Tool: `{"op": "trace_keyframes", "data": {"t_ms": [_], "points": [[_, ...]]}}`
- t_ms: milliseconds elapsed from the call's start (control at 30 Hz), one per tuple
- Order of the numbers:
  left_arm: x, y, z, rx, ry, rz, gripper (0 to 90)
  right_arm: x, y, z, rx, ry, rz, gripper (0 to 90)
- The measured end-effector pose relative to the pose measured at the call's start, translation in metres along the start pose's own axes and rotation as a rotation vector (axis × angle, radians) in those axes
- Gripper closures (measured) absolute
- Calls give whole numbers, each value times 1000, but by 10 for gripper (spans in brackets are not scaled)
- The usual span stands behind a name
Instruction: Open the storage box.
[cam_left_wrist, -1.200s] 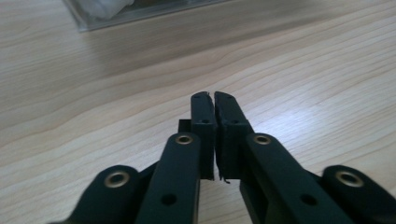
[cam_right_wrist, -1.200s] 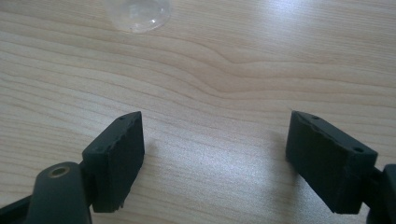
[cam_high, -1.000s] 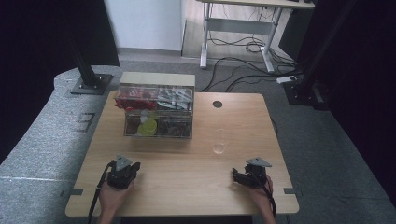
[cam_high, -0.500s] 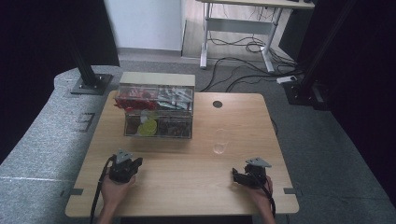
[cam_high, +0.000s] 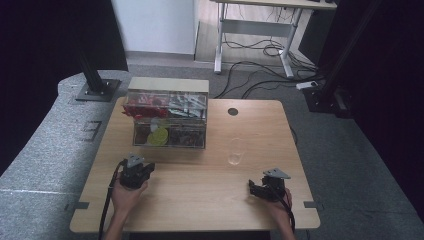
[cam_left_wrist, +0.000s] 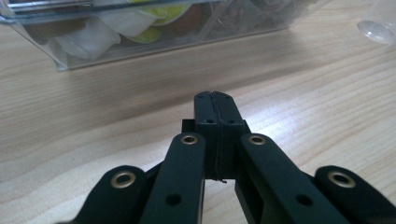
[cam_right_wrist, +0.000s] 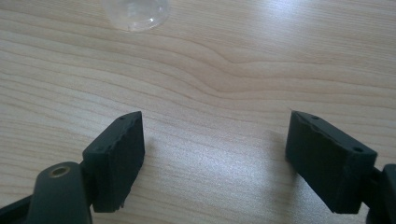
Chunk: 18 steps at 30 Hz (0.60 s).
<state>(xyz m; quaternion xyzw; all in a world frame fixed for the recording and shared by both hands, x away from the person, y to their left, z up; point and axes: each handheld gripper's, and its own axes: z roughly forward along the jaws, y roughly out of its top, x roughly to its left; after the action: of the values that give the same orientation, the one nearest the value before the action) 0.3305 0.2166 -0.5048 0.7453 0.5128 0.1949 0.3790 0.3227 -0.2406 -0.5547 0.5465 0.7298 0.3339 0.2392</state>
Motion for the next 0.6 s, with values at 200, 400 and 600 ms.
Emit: {"op": "trace_keyframes", "data": {"t_ms": [200,400,600], "points": [[6,4,6,5,-6,-12,900,0,0,0,1,-3,-2,200],[14,8,10,-1,-14,-31,900,0,0,0,1,-3,-2,200],[18,13,12,-9,-15,-28,900,0,0,0,1,-4,-2,200]]}}
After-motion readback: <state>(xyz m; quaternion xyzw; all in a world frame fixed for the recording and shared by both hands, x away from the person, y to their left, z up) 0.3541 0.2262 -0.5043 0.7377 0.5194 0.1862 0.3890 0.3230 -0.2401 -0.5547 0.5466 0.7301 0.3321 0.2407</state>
